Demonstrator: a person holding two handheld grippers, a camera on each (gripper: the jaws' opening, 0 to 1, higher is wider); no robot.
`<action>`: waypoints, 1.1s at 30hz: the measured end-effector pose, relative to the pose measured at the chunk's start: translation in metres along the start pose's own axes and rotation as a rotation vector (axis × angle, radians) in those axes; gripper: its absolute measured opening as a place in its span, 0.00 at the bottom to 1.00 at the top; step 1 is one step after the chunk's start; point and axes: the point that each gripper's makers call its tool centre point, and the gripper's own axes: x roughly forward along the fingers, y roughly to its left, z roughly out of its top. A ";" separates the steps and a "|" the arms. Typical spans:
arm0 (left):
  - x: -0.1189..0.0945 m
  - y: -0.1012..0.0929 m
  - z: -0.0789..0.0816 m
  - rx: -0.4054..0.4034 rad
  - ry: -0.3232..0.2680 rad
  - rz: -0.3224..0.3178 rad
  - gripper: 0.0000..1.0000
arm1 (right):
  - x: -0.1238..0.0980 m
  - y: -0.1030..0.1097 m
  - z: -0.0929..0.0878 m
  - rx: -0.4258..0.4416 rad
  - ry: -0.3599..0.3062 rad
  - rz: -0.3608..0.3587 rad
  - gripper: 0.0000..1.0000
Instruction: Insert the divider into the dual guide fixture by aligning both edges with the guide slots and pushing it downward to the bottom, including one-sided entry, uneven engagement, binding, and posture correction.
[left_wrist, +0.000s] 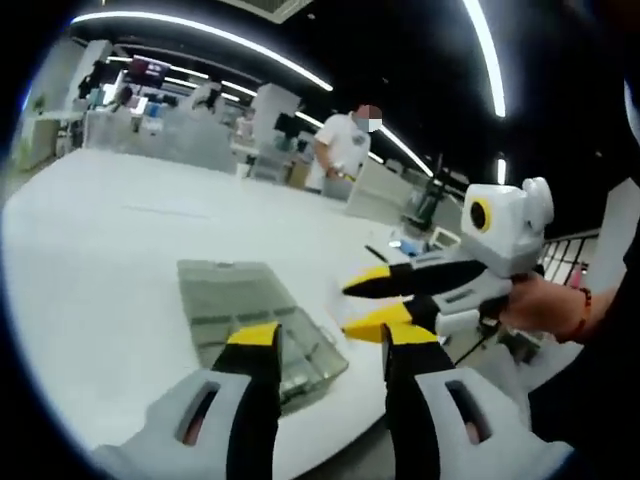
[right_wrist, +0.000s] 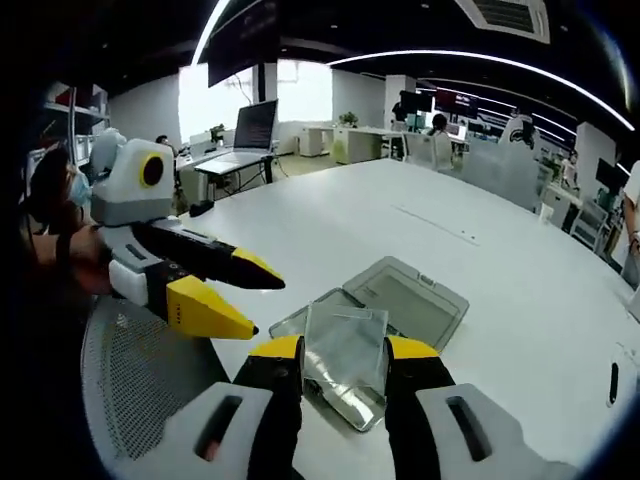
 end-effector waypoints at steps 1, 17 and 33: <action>0.000 0.001 0.001 -0.003 -0.004 0.001 0.35 | 0.000 0.001 0.000 -0.002 0.000 0.001 0.27; 0.003 0.001 0.003 -0.147 -0.048 -0.041 0.11 | 0.001 0.014 0.010 -0.004 -0.031 0.029 0.27; 0.002 0.002 0.006 -0.183 -0.077 -0.049 0.00 | 0.003 0.025 0.017 -0.021 -0.045 0.051 0.27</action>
